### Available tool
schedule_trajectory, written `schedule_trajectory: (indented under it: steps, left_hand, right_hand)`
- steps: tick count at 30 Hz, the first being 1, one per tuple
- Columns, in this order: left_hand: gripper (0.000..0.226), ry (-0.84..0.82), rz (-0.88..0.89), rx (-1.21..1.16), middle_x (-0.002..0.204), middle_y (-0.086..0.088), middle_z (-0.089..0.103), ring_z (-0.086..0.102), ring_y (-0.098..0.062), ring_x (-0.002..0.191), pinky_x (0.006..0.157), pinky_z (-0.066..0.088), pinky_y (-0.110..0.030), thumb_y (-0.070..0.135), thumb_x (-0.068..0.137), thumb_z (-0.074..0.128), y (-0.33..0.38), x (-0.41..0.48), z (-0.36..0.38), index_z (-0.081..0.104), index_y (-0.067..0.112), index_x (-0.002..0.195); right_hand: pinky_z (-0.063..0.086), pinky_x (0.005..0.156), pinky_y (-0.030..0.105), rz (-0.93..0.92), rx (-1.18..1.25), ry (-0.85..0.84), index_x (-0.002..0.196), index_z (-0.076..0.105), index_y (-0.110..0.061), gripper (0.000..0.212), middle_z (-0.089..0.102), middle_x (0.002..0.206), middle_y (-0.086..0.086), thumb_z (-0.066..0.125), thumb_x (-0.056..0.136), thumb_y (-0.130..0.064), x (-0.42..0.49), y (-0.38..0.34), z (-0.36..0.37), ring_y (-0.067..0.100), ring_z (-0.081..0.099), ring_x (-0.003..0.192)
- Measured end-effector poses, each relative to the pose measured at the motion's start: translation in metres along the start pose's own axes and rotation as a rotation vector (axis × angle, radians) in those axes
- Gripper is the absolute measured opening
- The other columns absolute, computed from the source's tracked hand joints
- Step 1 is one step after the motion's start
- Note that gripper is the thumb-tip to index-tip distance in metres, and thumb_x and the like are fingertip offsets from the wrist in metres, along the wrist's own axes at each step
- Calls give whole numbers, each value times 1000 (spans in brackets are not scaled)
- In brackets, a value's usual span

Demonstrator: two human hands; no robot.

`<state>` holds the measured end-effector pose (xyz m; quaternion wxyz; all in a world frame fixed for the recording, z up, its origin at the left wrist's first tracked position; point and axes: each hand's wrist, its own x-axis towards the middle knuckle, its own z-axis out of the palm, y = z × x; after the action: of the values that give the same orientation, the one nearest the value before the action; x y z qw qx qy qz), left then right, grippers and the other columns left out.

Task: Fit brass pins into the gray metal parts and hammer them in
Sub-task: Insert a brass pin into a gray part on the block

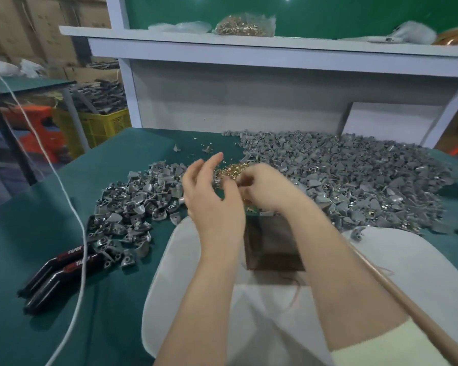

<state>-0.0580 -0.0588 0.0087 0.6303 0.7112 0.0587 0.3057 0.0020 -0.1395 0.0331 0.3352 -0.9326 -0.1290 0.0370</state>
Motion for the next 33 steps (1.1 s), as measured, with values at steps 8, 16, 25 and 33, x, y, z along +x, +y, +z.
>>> schedule_trajectory:
  steps: [8, 16, 25, 33]
  left_hand:
    - [15, -386, -25, -4, 90, 1, 71, 65, -17, 91, 87, 53, -40, 21, 94, 56, -15, -7, 16, 65, 27, 84]
    - [29, 32, -395, -431, 74, 5, 66, 61, 0, 58, 51, 47, -15, 36, 98, 46, -19, 7, 3, 58, 20, 78]
    - [24, 106, -518, -728, 81, -2, 65, 63, -6, 65, 58, 52, -16, 28, 101, 43, -15, 8, 0, 62, 17, 90]
    - [13, 113, -589, -842, 97, -11, 62, 69, -11, 74, 66, 57, -18, 11, 98, 47, -15, 8, 4, 59, 10, 93]
  right_hand:
    - [44, 57, 27, 10, 91, 23, 81, 70, -1, 20, 62, 65, 8, 63, 87, -19, -47, 36, -27, 15, 52, 56]
    - [52, 82, 34, 92, -70, 330, 86, 71, -17, 11, 72, 93, 3, 61, 88, -20, -5, 44, 4, 22, 65, 88]
    - [43, 71, 32, 271, -465, 29, 84, 53, -9, 4, 49, 77, 5, 54, 87, -12, 54, 28, 46, 23, 49, 70]
    - [50, 76, 31, 206, -313, 3, 83, 53, -11, 16, 52, 83, 5, 43, 95, -17, 60, 25, 56, 21, 51, 76]
